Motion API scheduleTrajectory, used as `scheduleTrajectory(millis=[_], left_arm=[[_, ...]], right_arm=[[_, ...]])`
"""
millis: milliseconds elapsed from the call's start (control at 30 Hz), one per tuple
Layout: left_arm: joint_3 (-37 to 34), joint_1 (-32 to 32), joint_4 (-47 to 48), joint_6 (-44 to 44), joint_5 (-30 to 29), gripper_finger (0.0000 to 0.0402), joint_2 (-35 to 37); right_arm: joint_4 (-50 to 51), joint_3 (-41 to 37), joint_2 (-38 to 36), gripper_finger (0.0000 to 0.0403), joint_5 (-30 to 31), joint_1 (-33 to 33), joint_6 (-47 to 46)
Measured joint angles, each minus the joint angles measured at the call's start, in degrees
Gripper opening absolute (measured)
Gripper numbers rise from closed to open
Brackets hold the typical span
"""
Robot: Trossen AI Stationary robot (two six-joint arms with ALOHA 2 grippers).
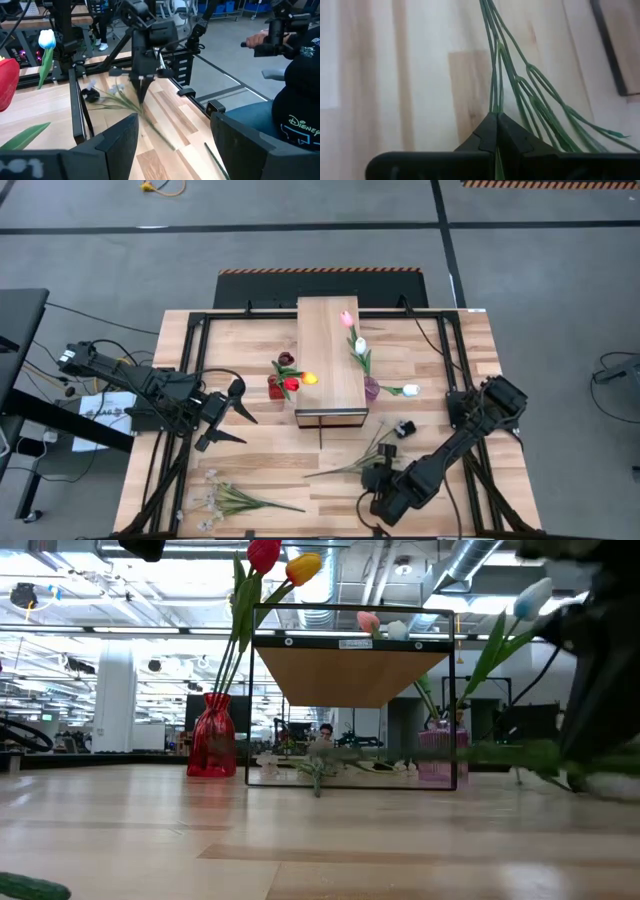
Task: Pick and place flowers into a vace then onto a shelf
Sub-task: Put the right white flowers into the red flower vase
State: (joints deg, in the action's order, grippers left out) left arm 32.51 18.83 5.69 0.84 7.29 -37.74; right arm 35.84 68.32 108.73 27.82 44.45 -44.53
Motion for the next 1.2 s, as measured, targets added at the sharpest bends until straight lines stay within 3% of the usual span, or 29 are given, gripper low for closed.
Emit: scheduleTrajectory(millis=[400, 700, 1000, 1200], left_arm=[[0.0, 0.0, 0.0, -1.8, 0.1, 0.0238, 0.0], [0.0, 0.0, -1.4, -6.3, 6.7, 0.0238, -2.4], [0.0, 0.4, -12.9, -11.0, 16.0, 0.0238, -11.6], [0.0, 2.3, -21.7, -13.9, 16.4, 0.0238, -17.3]], right_arm=[[12.8, 11.7, -0.2, 0.0000, 0.7, 2.2, 1.3], [20.4, 19.7, -0.3, 0.0000, 0.8, 2.4, 6.5], [26.8, 24.2, -0.3, 0.0000, 1.0, 1.9, 9.3], [28.1, 26.9, -0.3, 0.0000, 0.9, 1.1, 13.7]])
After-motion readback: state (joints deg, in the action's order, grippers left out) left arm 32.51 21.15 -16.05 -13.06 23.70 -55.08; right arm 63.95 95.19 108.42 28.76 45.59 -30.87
